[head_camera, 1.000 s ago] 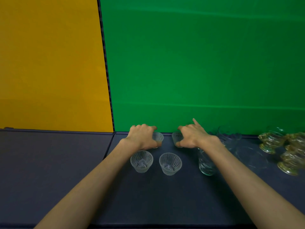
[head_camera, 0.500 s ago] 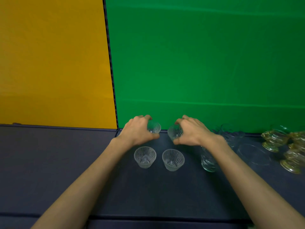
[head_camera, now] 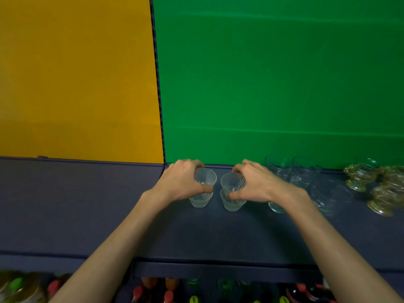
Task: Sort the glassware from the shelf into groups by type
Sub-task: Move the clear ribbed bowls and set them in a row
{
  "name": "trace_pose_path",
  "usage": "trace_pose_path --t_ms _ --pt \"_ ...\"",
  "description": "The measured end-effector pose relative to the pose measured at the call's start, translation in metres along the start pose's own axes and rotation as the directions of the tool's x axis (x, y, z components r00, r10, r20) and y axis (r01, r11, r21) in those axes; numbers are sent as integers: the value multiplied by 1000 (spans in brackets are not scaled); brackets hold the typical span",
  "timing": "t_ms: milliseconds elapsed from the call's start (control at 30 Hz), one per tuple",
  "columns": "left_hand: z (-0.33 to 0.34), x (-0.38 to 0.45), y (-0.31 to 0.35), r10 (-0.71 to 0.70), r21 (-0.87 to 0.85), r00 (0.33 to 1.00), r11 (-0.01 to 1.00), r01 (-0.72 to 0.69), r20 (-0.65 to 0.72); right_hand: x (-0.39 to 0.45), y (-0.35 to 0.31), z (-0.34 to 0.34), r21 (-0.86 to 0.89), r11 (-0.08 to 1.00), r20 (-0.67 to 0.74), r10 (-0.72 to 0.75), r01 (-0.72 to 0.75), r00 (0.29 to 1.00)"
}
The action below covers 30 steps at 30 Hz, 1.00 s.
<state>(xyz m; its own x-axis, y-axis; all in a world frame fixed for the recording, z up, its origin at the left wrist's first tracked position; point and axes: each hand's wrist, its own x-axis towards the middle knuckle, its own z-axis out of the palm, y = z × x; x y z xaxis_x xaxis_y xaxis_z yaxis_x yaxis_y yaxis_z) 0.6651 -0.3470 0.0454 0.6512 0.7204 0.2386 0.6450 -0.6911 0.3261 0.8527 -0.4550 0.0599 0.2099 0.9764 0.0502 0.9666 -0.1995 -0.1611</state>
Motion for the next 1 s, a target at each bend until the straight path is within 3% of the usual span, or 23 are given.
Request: trace_pose_path --t_ms 167,333,567,700,1000 --pt "10 -13 3 -22 130 1000 991 22 1 -6 1 13 3 1000 9 10 -10 1000" --pt "20 -19 1 -45 142 998 989 37 49 -11 3 27 9 999 37 30 -30 999" --pt "38 -32 -6 -122 -180 992 975 127 39 -19 5 48 212 972 -14 103 -98 995" --pt "49 -42 -7 -208 -351 976 920 175 -59 -27 4 60 341 935 -134 147 -94 980" --pt "49 -76 -20 -254 -465 962 867 181 -98 -47 -13 76 518 854 -178 170 -55 969"
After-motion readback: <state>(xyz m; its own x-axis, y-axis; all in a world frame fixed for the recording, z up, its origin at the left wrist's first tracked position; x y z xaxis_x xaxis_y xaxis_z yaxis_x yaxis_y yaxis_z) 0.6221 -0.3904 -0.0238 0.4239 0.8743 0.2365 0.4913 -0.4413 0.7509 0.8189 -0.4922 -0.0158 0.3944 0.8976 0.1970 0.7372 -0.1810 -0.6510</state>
